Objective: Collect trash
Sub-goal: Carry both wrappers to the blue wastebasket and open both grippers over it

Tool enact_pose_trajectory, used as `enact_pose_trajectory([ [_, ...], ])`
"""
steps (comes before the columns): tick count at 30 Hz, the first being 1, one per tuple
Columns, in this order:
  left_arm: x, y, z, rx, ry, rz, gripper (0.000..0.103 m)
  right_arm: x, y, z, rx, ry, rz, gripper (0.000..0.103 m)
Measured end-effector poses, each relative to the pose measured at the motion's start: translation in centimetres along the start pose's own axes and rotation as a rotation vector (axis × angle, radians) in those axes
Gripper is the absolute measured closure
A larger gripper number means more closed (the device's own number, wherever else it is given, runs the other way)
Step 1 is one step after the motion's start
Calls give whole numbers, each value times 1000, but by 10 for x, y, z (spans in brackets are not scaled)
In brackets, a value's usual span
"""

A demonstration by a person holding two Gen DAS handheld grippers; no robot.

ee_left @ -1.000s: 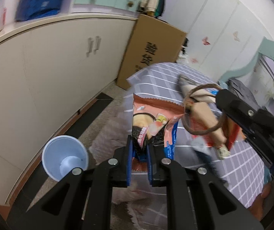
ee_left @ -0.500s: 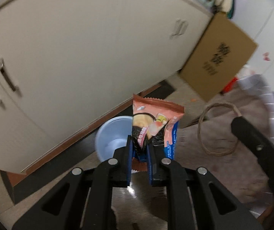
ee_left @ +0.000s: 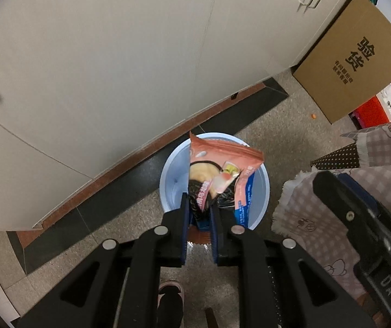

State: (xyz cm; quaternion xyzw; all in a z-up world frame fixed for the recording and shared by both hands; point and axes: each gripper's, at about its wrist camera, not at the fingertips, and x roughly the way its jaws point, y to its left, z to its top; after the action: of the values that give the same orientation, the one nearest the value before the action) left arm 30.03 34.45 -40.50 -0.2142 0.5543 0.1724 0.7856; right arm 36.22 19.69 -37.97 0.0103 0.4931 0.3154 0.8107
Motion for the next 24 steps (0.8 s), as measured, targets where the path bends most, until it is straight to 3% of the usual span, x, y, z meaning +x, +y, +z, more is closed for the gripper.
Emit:
enact_pose_trajectory([
  [10, 12, -11, 0, 31, 26, -31, 88, -8, -8, -11, -44, -50, -229, 43],
  [16, 17, -29, 7, 52, 31, -39, 80, -21, -25, -16, -15, -99, -293, 40],
  [19, 23, -34, 12, 51, 40, -46, 71, -24, -32, -17, 1, -107, -299, 39],
  [23, 34, -37, 16, 33, 59, -27, 36, -25, -35, -19, 8, -100, -304, 39],
  [24, 35, -37, 16, 29, 63, -29, 36, -25, -34, -19, 12, -97, -302, 39],
])
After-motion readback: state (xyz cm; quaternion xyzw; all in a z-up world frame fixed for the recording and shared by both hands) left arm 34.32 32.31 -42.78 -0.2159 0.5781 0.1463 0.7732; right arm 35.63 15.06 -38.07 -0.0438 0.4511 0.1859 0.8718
